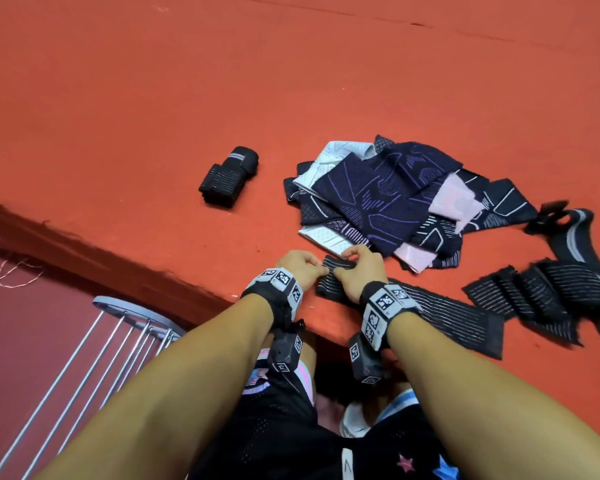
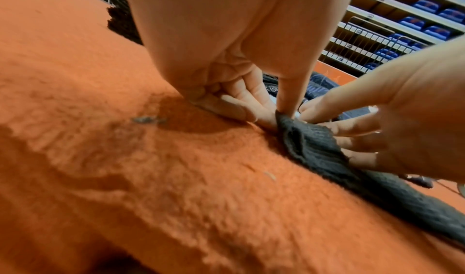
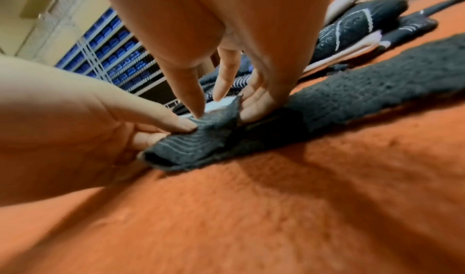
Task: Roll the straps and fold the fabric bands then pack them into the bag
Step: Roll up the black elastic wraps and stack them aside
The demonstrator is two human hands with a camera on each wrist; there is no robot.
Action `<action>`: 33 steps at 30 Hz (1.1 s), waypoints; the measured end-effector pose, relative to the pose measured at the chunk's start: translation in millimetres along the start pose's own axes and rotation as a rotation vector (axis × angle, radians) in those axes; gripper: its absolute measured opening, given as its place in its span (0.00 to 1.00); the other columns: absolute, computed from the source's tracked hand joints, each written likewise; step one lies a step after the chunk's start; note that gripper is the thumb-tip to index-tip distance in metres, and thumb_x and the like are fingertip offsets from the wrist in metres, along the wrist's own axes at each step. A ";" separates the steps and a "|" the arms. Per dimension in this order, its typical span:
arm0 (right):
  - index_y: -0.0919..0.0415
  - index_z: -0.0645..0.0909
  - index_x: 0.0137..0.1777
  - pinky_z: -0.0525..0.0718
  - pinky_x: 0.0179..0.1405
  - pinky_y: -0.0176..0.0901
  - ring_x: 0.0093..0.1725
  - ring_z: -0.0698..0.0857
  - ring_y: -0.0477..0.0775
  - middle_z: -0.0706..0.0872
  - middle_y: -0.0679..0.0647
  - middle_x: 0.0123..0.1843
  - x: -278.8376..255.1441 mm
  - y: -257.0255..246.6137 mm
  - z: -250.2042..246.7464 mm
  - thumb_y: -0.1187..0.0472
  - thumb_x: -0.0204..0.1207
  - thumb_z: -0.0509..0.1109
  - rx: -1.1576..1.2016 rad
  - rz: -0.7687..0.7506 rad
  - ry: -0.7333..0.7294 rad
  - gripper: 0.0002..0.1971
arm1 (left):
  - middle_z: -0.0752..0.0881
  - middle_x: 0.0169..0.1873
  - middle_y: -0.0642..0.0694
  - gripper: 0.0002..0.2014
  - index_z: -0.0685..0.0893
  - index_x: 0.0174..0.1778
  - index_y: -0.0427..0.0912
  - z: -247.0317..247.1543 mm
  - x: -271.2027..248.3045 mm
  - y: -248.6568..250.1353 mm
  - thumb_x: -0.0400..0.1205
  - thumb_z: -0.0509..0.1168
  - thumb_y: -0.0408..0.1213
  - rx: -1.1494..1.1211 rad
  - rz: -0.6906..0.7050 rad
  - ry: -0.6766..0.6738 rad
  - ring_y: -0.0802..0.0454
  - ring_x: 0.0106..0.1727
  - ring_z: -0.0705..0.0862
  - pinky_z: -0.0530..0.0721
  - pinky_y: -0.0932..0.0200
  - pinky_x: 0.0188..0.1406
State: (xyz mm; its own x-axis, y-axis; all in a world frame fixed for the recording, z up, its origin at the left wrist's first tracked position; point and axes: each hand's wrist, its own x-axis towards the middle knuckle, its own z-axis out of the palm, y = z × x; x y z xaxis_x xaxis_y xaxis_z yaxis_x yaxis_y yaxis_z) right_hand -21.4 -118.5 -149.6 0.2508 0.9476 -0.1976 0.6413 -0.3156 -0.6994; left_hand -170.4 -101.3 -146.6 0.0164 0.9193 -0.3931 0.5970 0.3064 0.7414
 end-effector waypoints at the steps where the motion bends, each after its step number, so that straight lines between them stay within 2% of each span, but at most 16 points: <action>1: 0.47 0.83 0.50 0.82 0.59 0.45 0.55 0.84 0.58 0.82 0.57 0.57 -1.4 1.9 -1.0 0.57 0.67 0.79 -0.041 0.001 0.001 0.12 | 0.88 0.34 0.53 0.06 0.88 0.36 0.50 0.5 1.0 0.5 0.76 0.77 0.45 -0.005 -0.002 0.004 0.54 0.37 0.84 0.75 0.62 0.36; 4: 0.48 0.89 0.50 0.82 0.65 0.48 0.59 0.84 0.62 0.85 0.58 0.60 -5.6 15.9 -3.5 0.54 0.69 0.77 -0.134 0.019 -0.033 0.09 | 0.88 0.35 0.51 0.06 0.89 0.39 0.46 1.0 1.3 0.4 0.78 0.76 0.43 -0.066 0.004 -0.008 0.52 0.38 0.83 0.77 0.60 0.41; 7: 0.49 0.91 0.52 0.80 0.69 0.48 0.62 0.85 0.59 0.91 0.52 0.57 -8.1 26.9 -7.2 0.53 0.72 0.76 -0.024 0.067 -0.067 0.09 | 0.91 0.39 0.47 0.06 0.91 0.43 0.42 1.1 0.0 -2.5 0.78 0.76 0.42 -0.126 0.024 -0.014 0.52 0.40 0.85 0.81 0.57 0.48; 13: 0.47 0.90 0.58 0.76 0.74 0.48 0.65 0.83 0.58 0.91 0.47 0.56 -11.1 30.8 -10.5 0.50 0.75 0.74 0.056 0.097 -0.159 0.12 | 0.93 0.41 0.46 0.04 0.91 0.41 0.46 2.6 -0.2 -6.2 0.79 0.75 0.42 -0.149 0.064 -0.045 0.51 0.41 0.88 0.83 0.56 0.48; 16: 0.43 0.90 0.56 0.74 0.75 0.48 0.67 0.82 0.58 0.91 0.45 0.56 -10.1 29.9 -12.2 0.46 0.76 0.72 0.064 0.102 -0.172 0.11 | 0.93 0.40 0.49 0.05 0.92 0.41 0.49 2.3 2.1 -8.7 0.79 0.75 0.45 -0.177 0.084 -0.083 0.49 0.45 0.90 0.85 0.54 0.52; 18: 0.38 0.88 0.52 0.72 0.76 0.48 0.70 0.80 0.58 0.90 0.44 0.59 -11.4 28.0 -12.4 0.40 0.77 0.70 0.067 0.114 -0.190 0.09 | 0.93 0.41 0.53 0.05 0.93 0.42 0.50 0.7 1.6 -7.9 0.79 0.74 0.46 -0.187 0.103 -0.115 0.51 0.48 0.90 0.85 0.54 0.54; 20: 0.33 0.87 0.50 0.70 0.77 0.49 0.72 0.77 0.59 0.90 0.44 0.61 -14.9 20.9 -14.8 0.33 0.76 0.65 0.055 0.118 -0.210 0.13 | 0.93 0.43 0.53 0.05 0.93 0.44 0.51 0.4 -1.2 -5.0 0.82 0.71 0.42 -0.223 0.108 -0.153 0.54 0.51 0.89 0.83 0.56 0.58; 22: 0.33 0.88 0.51 0.69 0.77 0.51 0.72 0.77 0.61 0.90 0.45 0.61 -18.5 13.2 -17.5 0.27 0.74 0.61 0.068 0.146 -0.221 0.20 | 0.93 0.44 0.51 0.09 0.93 0.43 0.50 2.1 -3.5 -1.8 0.84 0.68 0.35 -0.272 0.097 -0.212 0.53 0.53 0.89 0.81 0.55 0.63; 24: 0.35 0.89 0.52 0.72 0.76 0.53 0.68 0.80 0.60 0.91 0.46 0.58 -20.8 3.7 -21.3 0.22 0.70 0.59 0.069 0.170 -0.216 0.26 | 0.93 0.44 0.51 0.15 0.93 0.40 0.52 5.3 0.1 -2.8 0.82 0.67 0.28 -0.300 0.113 -0.247 0.51 0.55 0.89 0.81 0.52 0.68; 25: 0.36 0.90 0.51 0.74 0.74 0.53 0.64 0.82 0.59 0.92 0.46 0.56 -21.4 2.4 -21.4 0.20 0.65 0.58 0.068 0.176 -0.207 0.29 | 0.93 0.43 0.53 0.17 0.93 0.40 0.53 5.6 1.2 -4.1 0.81 0.67 0.24 -0.283 0.127 -0.260 0.51 0.55 0.88 0.80 0.54 0.68; 26: 0.38 0.90 0.48 0.78 0.71 0.53 0.60 0.85 0.57 0.92 0.47 0.52 -23.2 0.3 -22.1 0.20 0.63 0.60 0.069 0.180 -0.199 0.29 | 0.92 0.44 0.55 0.19 0.92 0.41 0.53 5.5 0.9 -5.1 0.81 0.65 0.22 -0.262 0.147 -0.272 0.52 0.55 0.87 0.79 0.58 0.65; 27: 0.41 0.90 0.43 0.82 0.65 0.52 0.55 0.87 0.56 0.93 0.47 0.48 -24.9 -1.5 -21.7 0.24 0.64 0.63 0.070 0.185 -0.180 0.25 | 0.91 0.45 0.55 0.20 0.92 0.44 0.53 4.6 0.5 -6.5 0.81 0.64 0.21 -0.247 0.165 -0.284 0.53 0.56 0.87 0.78 0.60 0.64; 29: 0.50 0.86 0.35 0.86 0.54 0.50 0.45 0.89 0.57 0.90 0.51 0.39 -29.9 -5.5 -22.0 0.40 0.76 0.69 0.058 0.190 -0.143 0.16 | 0.92 0.50 0.51 0.20 0.91 0.49 0.52 4.1 -1.8 -8.2 0.82 0.62 0.21 -0.230 0.193 -0.312 0.54 0.57 0.87 0.78 0.61 0.64; 30: 0.54 0.85 0.34 0.85 0.50 0.49 0.42 0.87 0.58 0.89 0.54 0.36 -30.0 -6.1 -22.3 0.48 0.79 0.70 0.056 0.202 -0.122 0.15 | 0.92 0.51 0.50 0.19 0.91 0.50 0.53 4.6 -2.8 -8.9 0.82 0.63 0.23 -0.232 0.194 -0.310 0.55 0.56 0.87 0.79 0.61 0.63; 33: 0.60 0.84 0.34 0.83 0.50 0.52 0.41 0.84 0.63 0.86 0.62 0.37 -21.0 -5.7 -24.5 0.58 0.80 0.68 0.119 0.243 -0.039 0.14 | 0.92 0.48 0.49 0.11 0.90 0.51 0.52 7.7 -0.6 -7.4 0.82 0.70 0.29 -0.266 0.180 -0.230 0.54 0.49 0.87 0.82 0.58 0.60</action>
State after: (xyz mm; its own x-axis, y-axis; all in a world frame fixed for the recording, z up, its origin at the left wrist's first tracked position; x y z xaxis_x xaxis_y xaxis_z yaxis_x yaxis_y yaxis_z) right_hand -12.5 -137.8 -124.6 0.3570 0.8469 -0.3940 0.4751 -0.5278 -0.7040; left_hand -168.7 -106.1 -156.0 0.2986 0.8943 -0.3333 0.3404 0.2265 0.9126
